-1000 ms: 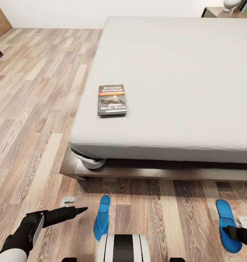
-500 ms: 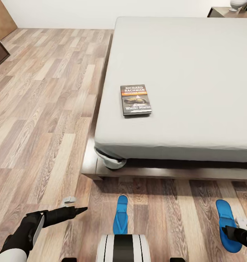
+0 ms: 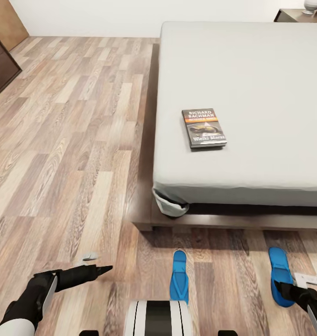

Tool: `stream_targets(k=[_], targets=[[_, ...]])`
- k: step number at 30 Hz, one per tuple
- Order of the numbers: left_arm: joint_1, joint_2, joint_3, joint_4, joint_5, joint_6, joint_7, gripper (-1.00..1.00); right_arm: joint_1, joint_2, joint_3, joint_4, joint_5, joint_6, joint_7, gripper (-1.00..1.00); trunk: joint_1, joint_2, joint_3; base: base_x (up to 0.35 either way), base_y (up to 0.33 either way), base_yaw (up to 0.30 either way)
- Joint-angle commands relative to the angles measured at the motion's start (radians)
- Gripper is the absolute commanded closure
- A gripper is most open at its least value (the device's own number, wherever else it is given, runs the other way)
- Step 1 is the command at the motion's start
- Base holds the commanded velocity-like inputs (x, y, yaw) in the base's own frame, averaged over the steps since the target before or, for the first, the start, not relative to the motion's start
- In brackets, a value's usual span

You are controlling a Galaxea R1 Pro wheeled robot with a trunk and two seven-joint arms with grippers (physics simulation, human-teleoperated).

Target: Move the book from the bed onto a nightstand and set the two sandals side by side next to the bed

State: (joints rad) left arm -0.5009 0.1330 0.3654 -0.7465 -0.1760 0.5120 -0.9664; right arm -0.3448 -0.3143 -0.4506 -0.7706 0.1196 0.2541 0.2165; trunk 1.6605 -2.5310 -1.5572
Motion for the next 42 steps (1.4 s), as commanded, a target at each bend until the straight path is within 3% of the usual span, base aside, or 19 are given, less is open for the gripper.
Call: stream_targets(k=[1, 9, 11, 14, 15, 21, 23, 25, 29, 30, 42], targets=[[-0.001, -0.001, 0.004, -0.001, -0.007, 0.008, -0.007, -1.0, 0.0, 0.001, -0.005, 0.001, 0.011, -0.014, 0.009, 1.0, 0.0, 0.0, -0.001, 0.0, 0.325, 0.0], [-0.001, -0.001, 0.004, -0.001, -0.007, 0.008, -0.007, -1.0, 0.0, 0.0, -0.008, 0.066, 0.01, -0.036, 0.001, 1.0, 0.0, 0.0, -0.001, 0.0, 0.325, 0.0], [-0.001, -0.001, 0.004, -0.001, -0.007, 0.008, -0.006, -1.0, 0.0, 0.0, -0.01, 0.062, 0.011, -0.036, -0.062, 1.0, 0.0, 0.0, -0.001, 0.0, 0.325, 0.0], [-0.001, -0.001, 0.004, -0.001, -0.007, 0.008, -0.007, -1.0, 0.0, 0.001, -0.009, 0.059, 0.007, -0.036, -0.254, 1.0, 0.0, 0.0, -0.001, 0.0, 0.325, 0.0], [-0.001, -0.001, 0.004, -0.001, -0.007, 0.008, -0.007, -1.0, 0.0, 0.0, -0.008, 0.059, 0.006, -0.035, -0.284, 1.0, 0.0, 0.0, -0.001, 0.0, 0.325, 0.0], [-0.001, -0.001, 0.004, -0.001, -0.007, 0.008, -0.008, -1.0, 0.0, 0.0, -0.005, 0.06, 0.004, -0.033, -0.329, 1.0, 0.0, 0.0, -0.001, 0.0, 0.325, 0.0], [-0.001, -0.001, 0.004, -0.001, -0.007, 0.008, -0.008, -1.0, 0.0, 0.0, -0.004, 0.06, 0.004, -0.033, -0.324, 1.0, 0.0, 0.0, -0.001, 0.0, 0.325, 0.0], [-0.001, -0.001, 0.004, -0.001, -0.007, 0.008, -0.008, -1.0, 0.0, 0.0, -0.004, 0.06, 0.003, -0.032, -0.275, 1.0, 0.0, 0.0, -0.001, 0.0, 0.325, 0.0], [-0.001, -0.001, 0.004, -0.001, -0.007, 0.008, -0.008, -1.0, 0.0, 0.0, -0.006, 0.06, 0.004, -0.028, -0.075, 1.0, 0.0, 0.0, -0.001, 0.0, 0.325, 0.0], [-0.001, -0.001, 0.004, -0.001, -0.007, 0.008, -0.008, -1.0, 0.0, 0.0, -0.006, 0.061, 0.004, -0.03, -0.052, 1.0, 0.0, 0.0, -0.001, 0.0, 0.325, 0.0], [-0.001, -0.001, 0.004, -0.001, -0.007, 0.008, -0.006, -1.0, 0.0, 0.0, -0.008, 0.061, 0.012, -0.035, -0.02, 1.0, 0.0, 0.0, -0.001, 0.0, 0.134, 0.0]])
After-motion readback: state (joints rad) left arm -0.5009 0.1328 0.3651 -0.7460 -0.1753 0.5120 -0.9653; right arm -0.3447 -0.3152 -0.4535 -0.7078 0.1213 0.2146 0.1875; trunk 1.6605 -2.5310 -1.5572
